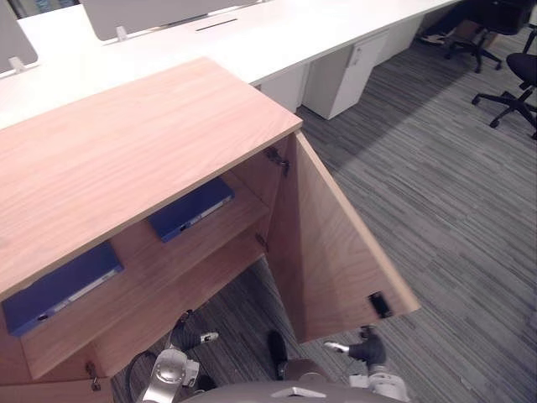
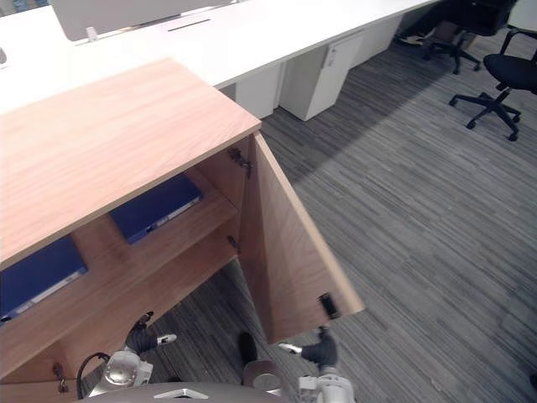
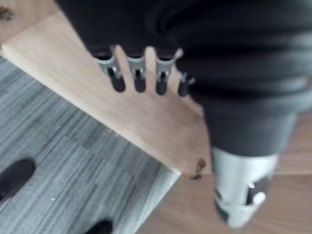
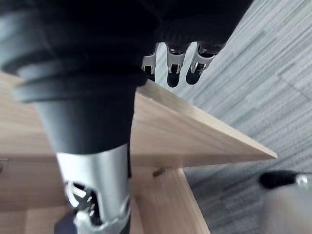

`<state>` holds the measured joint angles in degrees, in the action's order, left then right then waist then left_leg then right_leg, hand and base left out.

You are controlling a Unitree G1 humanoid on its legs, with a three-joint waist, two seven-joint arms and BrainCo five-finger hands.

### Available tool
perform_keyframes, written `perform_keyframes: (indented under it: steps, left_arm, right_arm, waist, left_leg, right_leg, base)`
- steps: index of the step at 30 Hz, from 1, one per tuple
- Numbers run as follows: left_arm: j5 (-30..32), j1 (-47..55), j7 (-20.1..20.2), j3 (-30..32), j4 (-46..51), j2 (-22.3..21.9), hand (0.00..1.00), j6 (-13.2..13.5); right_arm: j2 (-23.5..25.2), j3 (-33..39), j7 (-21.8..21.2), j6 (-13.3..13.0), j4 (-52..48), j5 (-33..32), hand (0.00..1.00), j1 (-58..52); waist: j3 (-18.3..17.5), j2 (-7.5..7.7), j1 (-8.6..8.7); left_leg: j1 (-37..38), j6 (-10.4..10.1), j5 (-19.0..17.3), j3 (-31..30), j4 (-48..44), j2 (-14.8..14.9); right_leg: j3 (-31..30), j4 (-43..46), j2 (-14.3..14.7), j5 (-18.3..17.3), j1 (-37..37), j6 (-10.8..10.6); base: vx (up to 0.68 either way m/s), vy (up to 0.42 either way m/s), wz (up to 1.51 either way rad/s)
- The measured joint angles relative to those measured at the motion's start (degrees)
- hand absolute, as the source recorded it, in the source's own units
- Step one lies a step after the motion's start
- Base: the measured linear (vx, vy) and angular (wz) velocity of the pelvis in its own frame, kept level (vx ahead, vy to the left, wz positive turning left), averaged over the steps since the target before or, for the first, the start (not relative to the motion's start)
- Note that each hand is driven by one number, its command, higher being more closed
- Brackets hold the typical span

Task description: Walk over to the cabinet, pick up the folder, carry it to the office cabinet, place the folder inside the office cabinet, then close the office cabinet door

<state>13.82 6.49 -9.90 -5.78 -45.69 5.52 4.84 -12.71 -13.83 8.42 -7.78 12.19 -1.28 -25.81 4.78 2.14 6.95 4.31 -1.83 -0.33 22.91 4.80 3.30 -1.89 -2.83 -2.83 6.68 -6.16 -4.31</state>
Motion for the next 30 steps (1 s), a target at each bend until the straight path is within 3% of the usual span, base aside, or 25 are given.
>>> perform_keyframes:
  steps: [3,6,13,18,21,25,30]
  left_arm:
    - [0.08,-0.26,-0.16,-1.05,0.09,-0.04,0.0,0.03]
    - [0.01,-0.27,-0.1,-1.16,0.04,-0.08,0.0,0.22]
    - [-0.15,-0.19,-1.02,-2.95,0.0,-0.05,0.0,0.11]
    - [-0.19,0.53,-1.44,-2.33,0.01,0.93,0.0,0.19]
    - [-0.18,0.81,-1.14,2.62,-0.57,3.43,0.0,0.2]
    - [-0.82,1.3,-1.33,4.8,-0.57,6.47,0.0,0.09]
    - [-2.47,1.66,-1.36,5.83,-0.96,4.89,0.0,-0.01]
  right_arm:
    - [0.5,-9.39,-3.63,0.3,0.26,3.98,0.0,5.45]
    - [2.5,-17.17,-6.74,-1.45,0.07,7.01,0.0,13.53]
    - [6.94,-21.31,-6.75,-2.47,1.53,11.37,0.0,24.23]
    - [7.1,-17.47,-5.1,-2.03,5.24,15.19,0.0,24.29]
    - [7.13,-13.36,-4.3,-2.03,6.21,15.27,0.0,24.03]
    - [7.41,-8.75,-4.18,-1.98,9.36,15.27,0.0,21.57]
    - [7.61,-4.4,-4.16,-0.85,17.56,15.21,0.0,20.16]
  waist:
    - [0.05,0.08,-1.61]
    - [0.68,0.76,-4.04]
    - [1.27,2.38,-6.33]
    - [0.85,3.98,-7.02]
    - [0.91,4.47,-7.15]
    - [0.89,4.47,-7.96]
    - [0.58,4.85,-7.92]
  left_leg:
    - [-0.88,-0.12,0.87,-1.87,0.04,0.06]
    - [-1.36,0.0,1.18,-2.69,0.05,-0.01]
    - [-2.19,1.07,1.35,-6.12,0.09,-2.1]
    - [-2.56,2.3,0.91,-10.48,0.09,-3.8]
    - [-3.27,2.5,1.02,-13.01,0.07,-3.77]
    - [-2.53,2.54,1.04,-15.92,0.07,-3.31]
    - [-3.44,3.26,1.6,-18.86,0.08,-3.7]
  right_leg:
    - [1.1,0.14,-0.08,-0.03,0.0,0.01]
    - [1.17,0.25,-0.13,-0.03,-0.04,0.0]
    - [3.55,1.08,-2.57,-0.87,0.6,-1.82]
    - [6.06,2.02,-4.4,-1.62,2.23,-2.89]
    - [7.79,2.55,-4.63,-1.58,2.79,-2.86]
    - [9.11,4.15,-4.31,-1.45,4.11,-2.63]
    - [10.98,4.23,-4.67,-1.08,4.35,-1.94]
  base:
    - [-0.03,-0.03,0.34]
    - [-0.02,-0.017,0.19]
    - [0.03,0.044,0.27]
    - [0.1,0.076,0.46]
    - [0.07,0.049,0.52]
    - [0.05,0.027,0.39]
    - [0.0,0.016,0.26]
